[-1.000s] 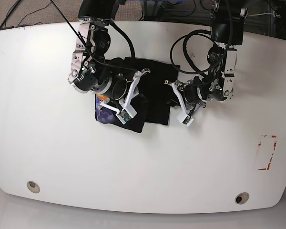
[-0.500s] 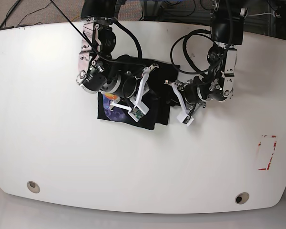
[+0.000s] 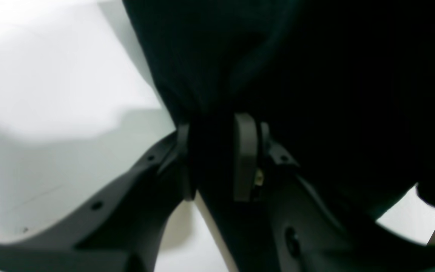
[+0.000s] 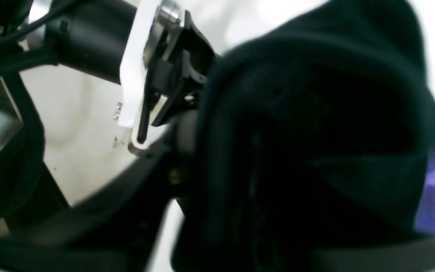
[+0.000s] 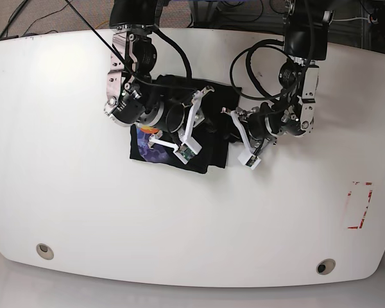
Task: Layout the t-shirt on the table in an organized manner, then fold the t-shirt properly
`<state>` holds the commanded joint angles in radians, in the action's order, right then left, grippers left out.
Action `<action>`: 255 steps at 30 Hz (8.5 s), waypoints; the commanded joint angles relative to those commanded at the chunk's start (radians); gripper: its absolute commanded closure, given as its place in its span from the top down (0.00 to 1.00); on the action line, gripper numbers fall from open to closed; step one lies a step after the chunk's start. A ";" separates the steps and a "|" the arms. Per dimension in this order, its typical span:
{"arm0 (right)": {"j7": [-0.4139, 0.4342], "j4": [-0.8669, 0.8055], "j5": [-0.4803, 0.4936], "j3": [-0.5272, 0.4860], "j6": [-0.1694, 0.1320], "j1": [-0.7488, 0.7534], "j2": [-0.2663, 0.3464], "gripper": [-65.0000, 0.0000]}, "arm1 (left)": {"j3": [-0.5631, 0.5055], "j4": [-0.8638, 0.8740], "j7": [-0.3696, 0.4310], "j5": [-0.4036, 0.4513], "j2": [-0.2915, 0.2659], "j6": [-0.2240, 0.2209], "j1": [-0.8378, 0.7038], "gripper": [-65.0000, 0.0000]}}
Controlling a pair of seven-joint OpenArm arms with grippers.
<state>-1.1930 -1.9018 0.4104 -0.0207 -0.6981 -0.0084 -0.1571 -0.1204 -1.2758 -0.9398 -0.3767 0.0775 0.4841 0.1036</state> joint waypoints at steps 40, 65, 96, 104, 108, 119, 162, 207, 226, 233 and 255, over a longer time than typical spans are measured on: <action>-0.008 -0.029 0.049 0.095 0.000 0.021 0.007 0.95 | 0.344 -0.186 0.000 -0.456 0.057 0.008 -0.031 0.33; 0.025 0.215 0.057 0.040 0.000 -0.055 0.000 0.95 | 0.677 -0.144 -0.002 -0.601 0.341 0.006 -0.037 0.38; 0.086 0.543 0.359 -0.173 0.000 -0.305 0.012 0.95 | 0.678 -0.144 -0.002 -0.601 0.341 0.006 -0.038 0.38; 0.025 0.425 0.423 -0.180 0.000 -0.180 0.087 0.95 | 0.677 -0.143 -0.002 -0.597 0.339 0.006 -0.038 0.38; 0.020 0.394 0.456 -0.180 0.000 -0.127 0.133 0.95 | 0.672 -0.141 -0.002 -0.595 0.339 0.006 -0.038 0.38; -0.005 0.322 0.471 -0.201 0.000 -0.041 0.199 0.95 | 0.669 -0.141 -0.002 -0.595 0.338 0.003 -0.035 0.38; 0.106 0.686 0.470 -0.511 0.000 -0.402 0.000 0.96 | 0.677 -0.144 -0.002 -0.601 0.338 0.005 -0.038 0.38; 0.430 0.756 0.005 -0.405 0.000 -0.384 0.027 0.65 | 0.677 -0.143 -0.002 -0.595 0.339 0.005 -0.040 0.38; 0.397 0.675 0.006 -0.402 0.000 -0.382 0.027 0.00 | 0.675 -0.141 -0.002 -0.595 0.339 0.005 -0.037 0.38; 0.384 0.572 0.006 -0.400 0.000 -0.364 0.027 0.00 | 0.674 -0.140 -0.002 -0.594 0.339 0.002 -0.035 0.38; 0.381 0.531 -0.002 -0.293 0.000 -0.368 0.029 0.33 | 0.667 -0.080 -0.002 -0.595 0.341 0.005 -0.032 0.38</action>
<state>-0.8124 -1.3709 0.4089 -0.3138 -0.6981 -0.3767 -0.1281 0.5470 -1.3556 -0.9413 -0.9720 0.4181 0.4887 0.0713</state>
